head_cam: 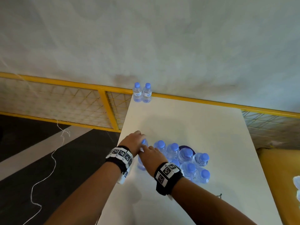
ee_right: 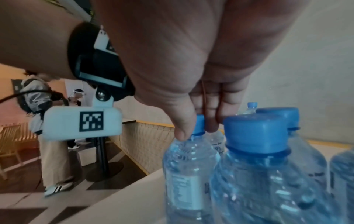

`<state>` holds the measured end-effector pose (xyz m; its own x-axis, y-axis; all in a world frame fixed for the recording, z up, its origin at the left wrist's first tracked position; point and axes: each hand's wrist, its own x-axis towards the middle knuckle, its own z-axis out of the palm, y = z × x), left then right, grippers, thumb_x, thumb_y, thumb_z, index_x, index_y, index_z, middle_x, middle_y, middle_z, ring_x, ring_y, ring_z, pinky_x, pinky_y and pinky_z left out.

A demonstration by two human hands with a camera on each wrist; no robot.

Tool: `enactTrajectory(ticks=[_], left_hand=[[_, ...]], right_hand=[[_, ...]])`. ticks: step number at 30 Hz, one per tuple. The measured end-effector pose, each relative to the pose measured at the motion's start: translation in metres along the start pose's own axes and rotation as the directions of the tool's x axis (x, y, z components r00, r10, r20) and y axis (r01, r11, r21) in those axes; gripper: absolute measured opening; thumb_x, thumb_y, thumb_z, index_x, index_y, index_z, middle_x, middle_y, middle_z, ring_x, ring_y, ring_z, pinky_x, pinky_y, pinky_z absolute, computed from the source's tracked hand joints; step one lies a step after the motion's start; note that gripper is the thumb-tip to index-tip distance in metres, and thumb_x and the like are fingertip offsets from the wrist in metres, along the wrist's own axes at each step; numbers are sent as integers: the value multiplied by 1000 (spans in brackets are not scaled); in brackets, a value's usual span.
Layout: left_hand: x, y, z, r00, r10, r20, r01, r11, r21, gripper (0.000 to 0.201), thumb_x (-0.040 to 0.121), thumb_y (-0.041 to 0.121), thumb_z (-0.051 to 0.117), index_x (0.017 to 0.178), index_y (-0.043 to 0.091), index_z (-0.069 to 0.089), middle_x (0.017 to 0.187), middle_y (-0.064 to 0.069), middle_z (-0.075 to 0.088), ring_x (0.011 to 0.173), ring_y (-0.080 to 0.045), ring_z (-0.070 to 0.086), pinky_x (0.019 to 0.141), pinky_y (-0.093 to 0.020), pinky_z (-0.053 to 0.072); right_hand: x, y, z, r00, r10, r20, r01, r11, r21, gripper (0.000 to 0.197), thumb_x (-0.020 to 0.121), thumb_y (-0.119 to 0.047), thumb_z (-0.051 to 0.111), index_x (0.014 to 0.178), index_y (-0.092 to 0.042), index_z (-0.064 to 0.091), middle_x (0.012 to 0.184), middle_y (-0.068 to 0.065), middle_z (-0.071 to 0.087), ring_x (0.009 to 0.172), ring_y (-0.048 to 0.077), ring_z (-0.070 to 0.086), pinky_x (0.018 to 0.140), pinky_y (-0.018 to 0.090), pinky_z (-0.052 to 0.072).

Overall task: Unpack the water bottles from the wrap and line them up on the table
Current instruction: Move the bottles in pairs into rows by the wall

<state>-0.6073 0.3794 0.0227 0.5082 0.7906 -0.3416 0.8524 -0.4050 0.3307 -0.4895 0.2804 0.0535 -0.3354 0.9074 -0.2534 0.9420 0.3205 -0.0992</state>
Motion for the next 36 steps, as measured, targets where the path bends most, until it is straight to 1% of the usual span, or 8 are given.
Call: enactTrajectory(ticks=[6,10,13,17,21,26,28,36], left_hand=[[26,-34,-31,992,-11,-127,9,1000,-16,24,94,8,60,117,16,62,115,-5,56,101,-33,64,84,-43,53],[58,-46,-69,976,-4,-217,2,1000,-7,4,95,12,61,95,15,58,96,-4,52,98,-35,63,74,-36,40],[91,-60,-88,970,-20,-244,3,998,-69,24,97,13,64,121,10,65,115,-10,64,109,-32,63,91,-40,49],[134,-74,-106,973,-83,-216,64,994,-91,30,97,19,68,126,14,64,122,-7,66,114,-30,64,98,-40,50],[171,-86,-110,981,-109,-161,109,994,-10,36,98,14,64,135,13,61,128,-9,65,118,-32,63,101,-42,51],[206,-99,-108,981,-75,-179,79,997,19,21,97,7,55,113,13,67,106,-7,68,103,-33,67,87,-39,53],[217,-104,-109,979,-61,-195,65,998,14,14,95,8,52,99,13,65,92,-3,64,95,-33,67,79,-36,49],[235,-110,-104,968,-41,-248,43,999,5,12,94,8,57,96,19,58,90,0,62,94,-32,67,76,-37,48]], right_hand=[[19,25,-35,991,107,-76,-92,978,185,27,85,-4,54,106,-21,57,108,4,51,95,27,58,75,39,52],[54,61,-80,967,188,-170,-125,937,326,25,87,-12,59,109,-23,63,106,3,54,91,28,62,77,35,50],[92,90,-110,953,240,-183,-168,925,341,25,88,-16,61,112,-20,64,110,3,57,96,26,60,79,32,46],[150,122,-123,941,319,-114,-262,898,354,20,87,-17,62,107,-15,65,108,4,61,93,27,61,82,35,52],[202,140,-105,945,325,-32,-304,911,280,6,88,-15,59,84,-12,61,90,8,62,80,30,63,66,32,48],[242,157,-63,950,309,-39,-285,914,288,18,93,-15,56,110,-12,61,108,4,55,91,27,61,72,30,43],[252,161,-53,950,305,-68,-270,912,309,16,91,-12,57,106,-12,60,108,4,54,92,26,61,71,30,41],[283,165,-53,954,273,-122,-244,947,211,25,95,-11,56,119,-5,56,123,11,54,112,28,57,86,30,45]])
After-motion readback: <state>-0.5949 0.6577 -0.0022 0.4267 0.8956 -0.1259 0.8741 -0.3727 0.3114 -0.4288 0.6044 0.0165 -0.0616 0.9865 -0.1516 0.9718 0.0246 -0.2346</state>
